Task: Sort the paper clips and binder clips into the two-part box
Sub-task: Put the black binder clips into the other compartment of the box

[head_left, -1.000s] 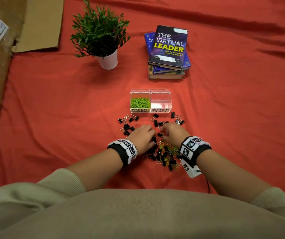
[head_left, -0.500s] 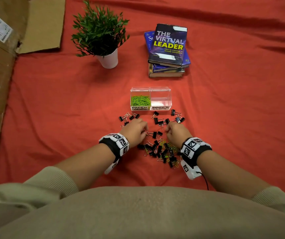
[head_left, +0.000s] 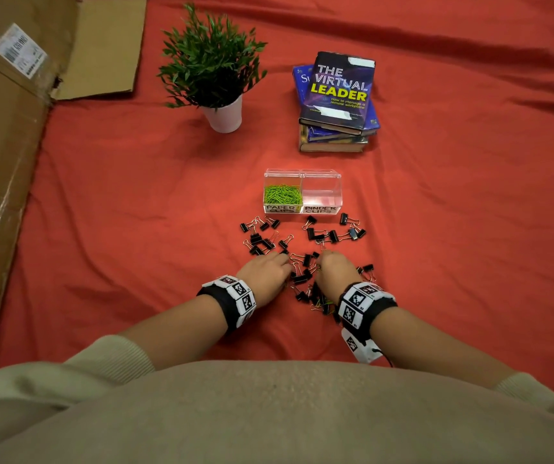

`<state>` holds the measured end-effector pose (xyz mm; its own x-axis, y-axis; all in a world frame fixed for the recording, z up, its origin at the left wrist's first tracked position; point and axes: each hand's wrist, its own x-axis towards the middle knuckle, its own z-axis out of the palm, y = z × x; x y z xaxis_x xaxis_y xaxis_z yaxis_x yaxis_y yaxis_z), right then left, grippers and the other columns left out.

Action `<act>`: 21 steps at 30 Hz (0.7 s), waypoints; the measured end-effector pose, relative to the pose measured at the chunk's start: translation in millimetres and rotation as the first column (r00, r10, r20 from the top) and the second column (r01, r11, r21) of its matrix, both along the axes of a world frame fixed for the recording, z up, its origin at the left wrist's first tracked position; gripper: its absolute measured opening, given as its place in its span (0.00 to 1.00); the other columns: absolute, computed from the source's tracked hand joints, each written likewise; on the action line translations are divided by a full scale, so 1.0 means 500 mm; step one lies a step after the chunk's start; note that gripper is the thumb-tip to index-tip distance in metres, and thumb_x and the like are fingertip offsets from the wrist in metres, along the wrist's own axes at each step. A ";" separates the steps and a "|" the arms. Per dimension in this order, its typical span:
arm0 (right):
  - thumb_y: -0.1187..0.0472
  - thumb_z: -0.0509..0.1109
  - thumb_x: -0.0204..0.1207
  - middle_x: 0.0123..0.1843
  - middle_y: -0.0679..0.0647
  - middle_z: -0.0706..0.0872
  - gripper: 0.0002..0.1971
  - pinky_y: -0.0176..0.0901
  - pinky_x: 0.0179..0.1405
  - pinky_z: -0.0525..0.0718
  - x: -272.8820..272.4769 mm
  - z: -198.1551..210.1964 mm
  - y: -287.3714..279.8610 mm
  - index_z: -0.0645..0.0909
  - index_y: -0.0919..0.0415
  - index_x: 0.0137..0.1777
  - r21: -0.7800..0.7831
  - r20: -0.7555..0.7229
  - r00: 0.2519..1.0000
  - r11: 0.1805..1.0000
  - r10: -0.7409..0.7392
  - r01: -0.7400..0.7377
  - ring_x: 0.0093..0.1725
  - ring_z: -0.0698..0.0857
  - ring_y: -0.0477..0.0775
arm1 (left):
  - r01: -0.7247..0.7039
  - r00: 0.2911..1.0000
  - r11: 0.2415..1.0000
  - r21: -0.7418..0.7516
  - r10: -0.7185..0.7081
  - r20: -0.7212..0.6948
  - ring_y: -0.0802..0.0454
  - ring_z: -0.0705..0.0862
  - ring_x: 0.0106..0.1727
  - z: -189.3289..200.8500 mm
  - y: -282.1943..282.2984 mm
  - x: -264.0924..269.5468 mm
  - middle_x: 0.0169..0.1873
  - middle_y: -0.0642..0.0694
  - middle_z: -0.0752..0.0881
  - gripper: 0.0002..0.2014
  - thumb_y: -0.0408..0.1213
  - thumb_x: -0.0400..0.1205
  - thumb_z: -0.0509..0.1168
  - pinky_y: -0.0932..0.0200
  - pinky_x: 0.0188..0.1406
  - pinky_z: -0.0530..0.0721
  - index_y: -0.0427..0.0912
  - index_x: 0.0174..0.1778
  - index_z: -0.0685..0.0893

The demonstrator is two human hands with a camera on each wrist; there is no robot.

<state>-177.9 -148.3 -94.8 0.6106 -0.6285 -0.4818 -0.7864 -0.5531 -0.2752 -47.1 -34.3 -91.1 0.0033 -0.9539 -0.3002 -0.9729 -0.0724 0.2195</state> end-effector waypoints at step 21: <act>0.72 0.67 0.75 0.45 0.63 0.88 0.06 0.44 0.41 0.84 -0.045 0.027 -0.092 0.86 0.65 0.45 0.731 0.142 0.691 0.545 -0.709 0.409 0.36 0.83 0.54 | -0.468 0.813 0.883 0.041 0.448 -0.373 0.48 0.77 0.39 0.004 0.008 0.066 0.38 0.46 0.80 0.04 0.33 0.81 0.60 0.54 0.39 0.74 0.43 0.41 0.73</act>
<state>-200.3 -194.4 -81.3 0.4517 -0.5599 -0.6946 -0.6059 0.3789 -0.6995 -14.3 -30.5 -89.0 0.3443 -0.8830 -0.3191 -0.6802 -0.4688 0.5634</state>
